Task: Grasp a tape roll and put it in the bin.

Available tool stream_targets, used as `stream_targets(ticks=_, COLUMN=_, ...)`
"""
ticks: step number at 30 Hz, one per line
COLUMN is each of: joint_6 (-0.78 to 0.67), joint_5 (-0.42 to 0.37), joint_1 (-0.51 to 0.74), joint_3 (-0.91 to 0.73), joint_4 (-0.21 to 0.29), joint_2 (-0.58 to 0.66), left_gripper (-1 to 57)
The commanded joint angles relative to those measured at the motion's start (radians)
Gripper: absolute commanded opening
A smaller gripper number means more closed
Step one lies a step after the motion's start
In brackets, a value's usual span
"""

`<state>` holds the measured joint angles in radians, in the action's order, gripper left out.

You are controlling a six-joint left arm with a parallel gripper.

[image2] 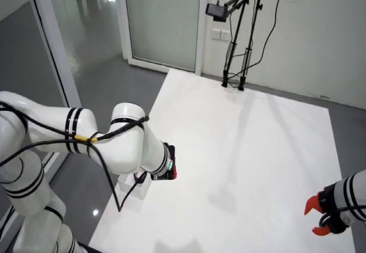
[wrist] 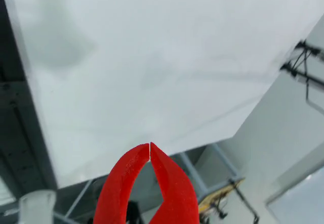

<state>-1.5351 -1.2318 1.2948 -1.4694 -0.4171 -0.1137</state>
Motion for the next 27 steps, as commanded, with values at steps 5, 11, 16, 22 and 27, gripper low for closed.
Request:
stream_targets(ticks=5, joint_6=0.329, joint_5=0.175, joint_1=0.063, joint_3=0.095, joint_4=0.129, joint_2=-0.018, left_gripper=-0.4)
stream_targets(ticks=11, joint_6=0.368, joint_5=0.175, joint_1=0.064, joint_3=0.093, joint_4=0.138, joint_2=-0.017, left_gripper=-0.4)
stream_targets(ticks=16, joint_6=0.397, joint_5=0.169, joint_1=0.057, joint_3=0.09, joint_4=0.159, joint_2=-0.017, left_gripper=-0.4)
stream_targets(ticks=22, joint_6=0.412, joint_5=0.117, joint_1=0.041, joint_3=0.09, joint_4=0.159, joint_2=-0.017, left_gripper=-0.4)
stream_targets(ticks=27, joint_6=0.412, joint_5=0.072, joint_1=0.012, joint_3=0.09, joint_4=0.187, joint_2=-0.02, left_gripper=-0.4)
